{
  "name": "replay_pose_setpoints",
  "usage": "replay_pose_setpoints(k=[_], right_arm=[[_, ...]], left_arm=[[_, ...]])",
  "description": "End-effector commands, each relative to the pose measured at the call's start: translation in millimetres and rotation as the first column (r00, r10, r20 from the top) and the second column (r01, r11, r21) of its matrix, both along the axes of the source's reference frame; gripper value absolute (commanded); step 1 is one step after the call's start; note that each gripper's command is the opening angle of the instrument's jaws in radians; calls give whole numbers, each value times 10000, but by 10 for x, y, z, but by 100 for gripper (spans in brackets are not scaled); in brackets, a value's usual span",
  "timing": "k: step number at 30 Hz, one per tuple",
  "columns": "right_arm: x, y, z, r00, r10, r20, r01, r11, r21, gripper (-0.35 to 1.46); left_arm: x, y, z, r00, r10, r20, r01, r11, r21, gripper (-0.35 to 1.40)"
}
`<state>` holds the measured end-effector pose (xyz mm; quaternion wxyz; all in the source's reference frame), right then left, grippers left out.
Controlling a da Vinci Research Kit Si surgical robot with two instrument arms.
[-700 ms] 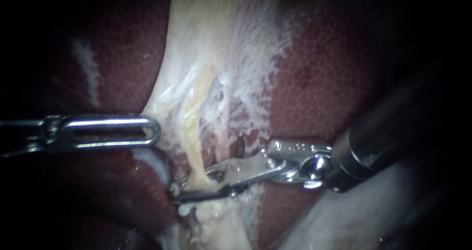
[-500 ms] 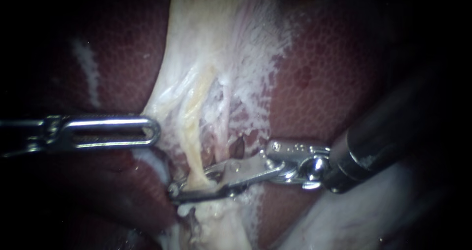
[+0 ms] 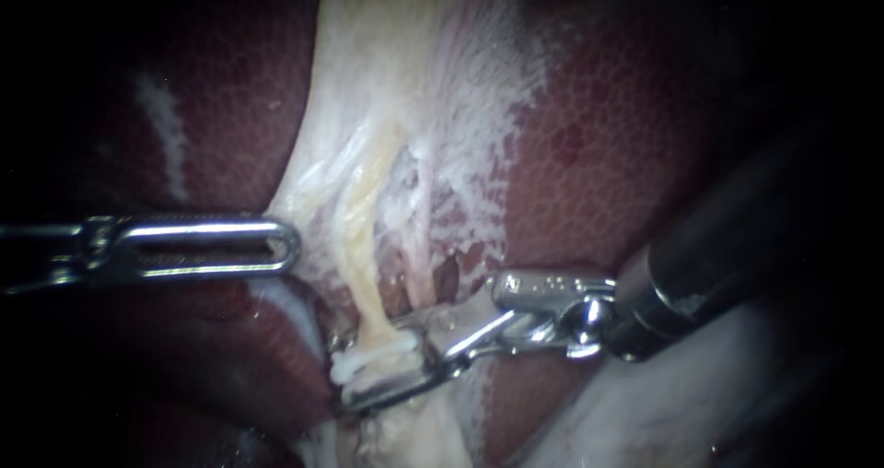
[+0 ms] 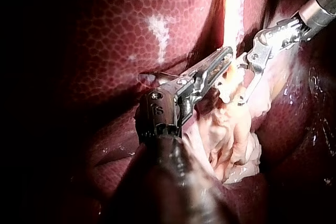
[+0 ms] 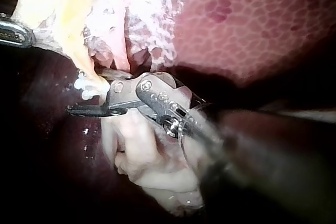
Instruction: Going back second clip left tube
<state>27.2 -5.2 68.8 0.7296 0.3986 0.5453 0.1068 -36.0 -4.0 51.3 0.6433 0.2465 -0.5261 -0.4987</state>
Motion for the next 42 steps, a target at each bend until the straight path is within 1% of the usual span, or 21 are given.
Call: replay_pose_setpoints(k=[1,10,14,17,20,22,25,29,33,37,40,42], right_arm=[[1,0,1,10000,17,-15,-17,10000,-57,53],[2,3,3,9997,242,-42,-244,9989,-396,57],[-7,7,3,9993,362,-48,-364,9976,-589,58],[-19,14,0,9988,488,-8,-487,9967,-655,58],[-34,21,-7,9978,663,60,-657,9952,-720,60],[-47,26,-13,9976,683,72,-677,9954,-677,60],[-65,31,-23,9968,791,79,-784,9944,-703,60],[-87,34,-36,9961,877,71,-869,9935,-730,60],[-111,41,-52,9944,1061,13,-1056,9906,-866,60],[-134,55,-70,9924,1228,9,-1219,9858,-1152,60],[-151,67,-84,9897,1432,-25,-1422,9808,-1332,60],[-159,72,-90,9884,1517,-35,-1506,9781,-1438,60]], left_arm=[[0,0,0,10000,1,0,-1,10000,-1,-35],[0,0,0,10000,1,-1,-1,10000,-3,-35],[1,-1,0,10000,3,0,-3,10000,-3,-35],[1,-1,0,10000,5,1,-5,10000,-3,-35],[1,-1,0,10000,7,2,-7,10000,-3,-35],[1,-1,0,10000,8,3,-8,10000,-3,-35],[1,0,1,10000,11,6,-11,10000,-3,-35],[1,0,1,10000,13,7,-13,10000,-4,-35],[2,0,2,10000,13,7,-13,10000,-4,-35],[2,0,3,10000,15,7,-15,10000,-7,-35],[2,0,4,10000,17,7,-17,10000,-11,-35],[2,0,5,10000,17,6,-17,10000,-13,-35]])
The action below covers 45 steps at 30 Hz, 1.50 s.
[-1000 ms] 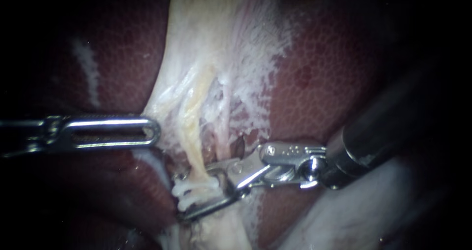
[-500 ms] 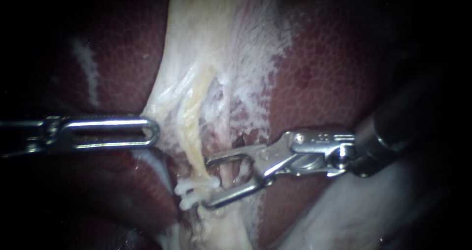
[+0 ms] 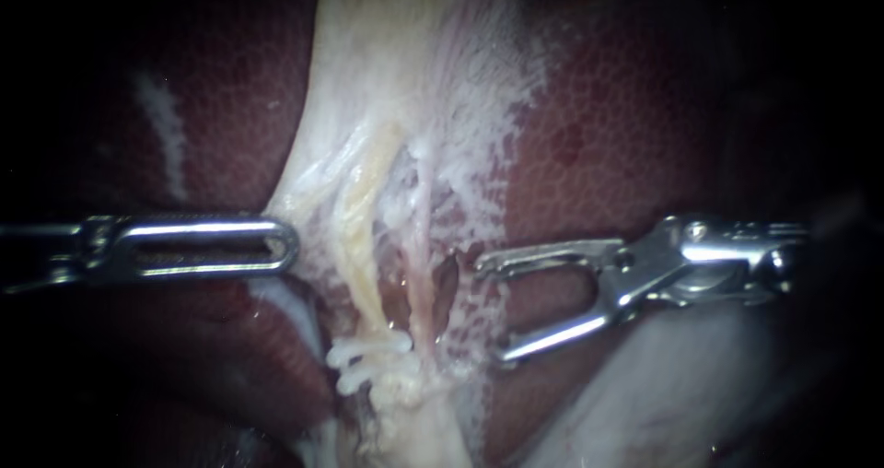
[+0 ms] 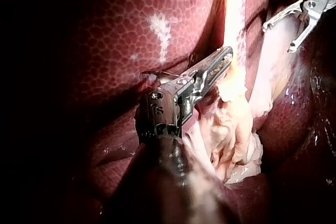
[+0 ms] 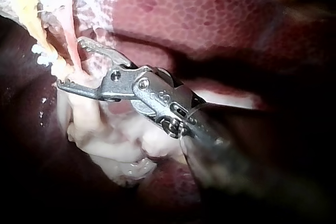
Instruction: Going back second clip left tube
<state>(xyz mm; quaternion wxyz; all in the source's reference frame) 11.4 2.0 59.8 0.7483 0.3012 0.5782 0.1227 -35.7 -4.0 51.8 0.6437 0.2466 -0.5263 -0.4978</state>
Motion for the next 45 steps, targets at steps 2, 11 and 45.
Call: replay_pose_setpoints(k=[2,11,45], right_arm=[[-6,6,-6,9999,126,-32,-126,9998,-120,60],[-14,12,-13,9996,257,-67,-259,9993,-257,60],[-19,13,-12,9997,208,-127,-213,9989,-423,60]], left_arm=[[0,0,1,10000,2,2,-2,10000,-4,-35],[-2,-1,8,10000,-5,-9,5,10000,-26,-35],[-45,-4,46,9998,138,-122,-140,9998,-157,-35]])
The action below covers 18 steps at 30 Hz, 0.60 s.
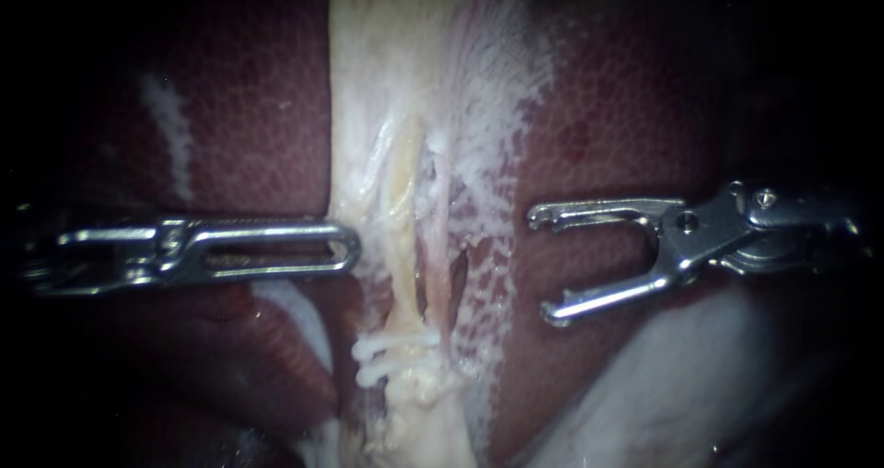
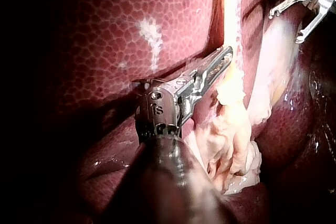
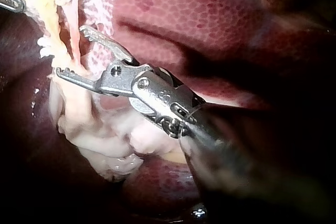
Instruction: Going back second clip left tube
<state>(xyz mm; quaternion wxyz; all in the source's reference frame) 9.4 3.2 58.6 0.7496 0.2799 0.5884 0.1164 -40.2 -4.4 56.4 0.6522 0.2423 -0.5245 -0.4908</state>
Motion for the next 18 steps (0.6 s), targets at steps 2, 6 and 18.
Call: replay_pose_setpoints(k=[2,6,18], right_arm=[[0,0,0,10000,0,0,0,10000,0,60],[-1,0,0,10000,-6,-3,6,10000,0,60],[-2,0,-1,10000,-17,-20,17,10000,-53,60]], left_arm=[[-1,1,1,10000,23,17,-23,10000,0,-35],[-2,2,2,10000,22,17,-22,10000,-2,-35],[-5,0,5,10000,32,11,-32,10000,50,-35]])
